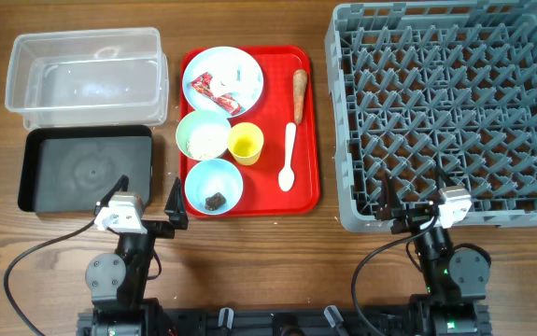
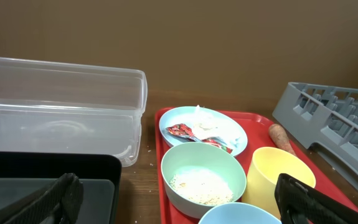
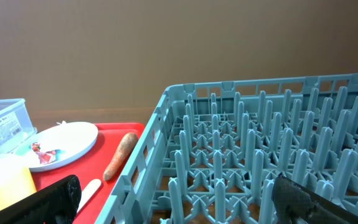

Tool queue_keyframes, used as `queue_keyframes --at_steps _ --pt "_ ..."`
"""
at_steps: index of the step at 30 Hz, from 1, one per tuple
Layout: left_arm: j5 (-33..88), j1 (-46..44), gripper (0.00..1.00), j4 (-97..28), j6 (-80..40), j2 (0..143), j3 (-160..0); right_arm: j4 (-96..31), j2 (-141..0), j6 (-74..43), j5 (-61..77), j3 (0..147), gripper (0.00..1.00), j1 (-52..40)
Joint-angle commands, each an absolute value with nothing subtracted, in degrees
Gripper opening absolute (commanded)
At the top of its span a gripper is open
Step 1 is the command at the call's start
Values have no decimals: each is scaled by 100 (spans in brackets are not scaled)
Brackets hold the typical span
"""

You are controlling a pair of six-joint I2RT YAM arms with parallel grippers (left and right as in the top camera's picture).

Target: Sort waste into correct bins and load items into the dishwasher rack

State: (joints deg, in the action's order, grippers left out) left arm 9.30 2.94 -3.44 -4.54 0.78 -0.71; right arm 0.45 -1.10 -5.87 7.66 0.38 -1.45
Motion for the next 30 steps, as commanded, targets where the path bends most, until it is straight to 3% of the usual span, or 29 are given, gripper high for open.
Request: queue_keyframes --at_steps 1,17,26,30 --pt "954 272 100 -351 -342 32 -32 56 -102 -532 731 30 100 -141" --pt "952 272 100 -346 -340 32 -32 62 -102 -462 705 30 100 -141" --pt "1127 274 100 499 -346 49 -139 1806 -102 -596 298 180 100 -141" --pt "998 274 100 475 -364 403 -845 1970 -113 -596 427 609 100 -141"
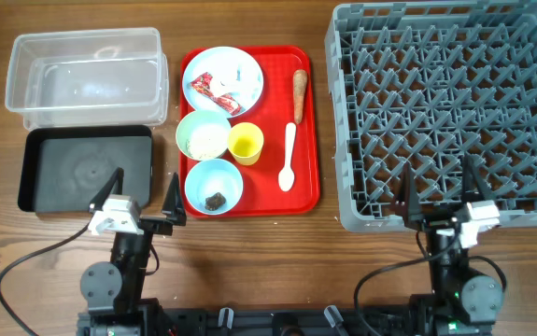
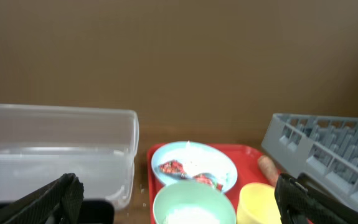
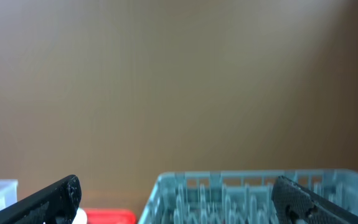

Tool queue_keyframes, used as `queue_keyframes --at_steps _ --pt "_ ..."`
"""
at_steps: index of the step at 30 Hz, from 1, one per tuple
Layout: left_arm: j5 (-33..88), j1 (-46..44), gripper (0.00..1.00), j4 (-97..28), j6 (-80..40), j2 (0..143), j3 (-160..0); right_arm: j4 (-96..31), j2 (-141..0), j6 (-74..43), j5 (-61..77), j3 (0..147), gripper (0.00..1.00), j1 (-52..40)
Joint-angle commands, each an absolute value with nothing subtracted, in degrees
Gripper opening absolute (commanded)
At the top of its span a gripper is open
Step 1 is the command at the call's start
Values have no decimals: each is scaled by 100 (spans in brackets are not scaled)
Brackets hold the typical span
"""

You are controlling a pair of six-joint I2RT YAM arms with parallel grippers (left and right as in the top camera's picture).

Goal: Sort waste into correct bins and load items into the dishwasher rack
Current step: 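Reach the left gripper to the white plate and grasp the wrapper and tissue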

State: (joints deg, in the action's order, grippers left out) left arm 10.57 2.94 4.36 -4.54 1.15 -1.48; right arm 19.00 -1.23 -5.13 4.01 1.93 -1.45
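A red tray holds a white plate with a red wrapper, a green bowl, a yellow cup, a blue bowl with a brown scrap, a white spoon and a carrot. The grey dishwasher rack stands to the right. My left gripper is open in front of the tray's left corner, empty. At the rack's front edge my right gripper is open and empty too. The left wrist view shows the plate and cup between the left gripper fingers.
A clear plastic bin sits at the back left, with a black bin in front of it. The rack fills the low edge of the right wrist view, behind the right gripper. Bare wood runs along the table's front.
Both wrist views now take in more wall and less table, so both grippers have lifted or tilted up. The right gripper sits slightly further right. Both stay open and empty.
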Motion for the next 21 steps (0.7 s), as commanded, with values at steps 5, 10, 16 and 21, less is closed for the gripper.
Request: queue_keyframes --at_steps 5,10,16,21 --pt "1041 272 100 -60 -353 2327 -2934 1885 -735 -593 790 1509 100 -141" --pt "1041 272 100 -1669 -338 5083 -5933 978 -2067 -596 1175 2862 100 -141" --pt "1041 47 100 -3542 -338 7911 -8991 -812 -3369 -591 1216 4276 100 -141" --pt "556 -534 100 -4462 -19 10007 -10984 -1776 -4265 -600 1221 4963 100 -141"
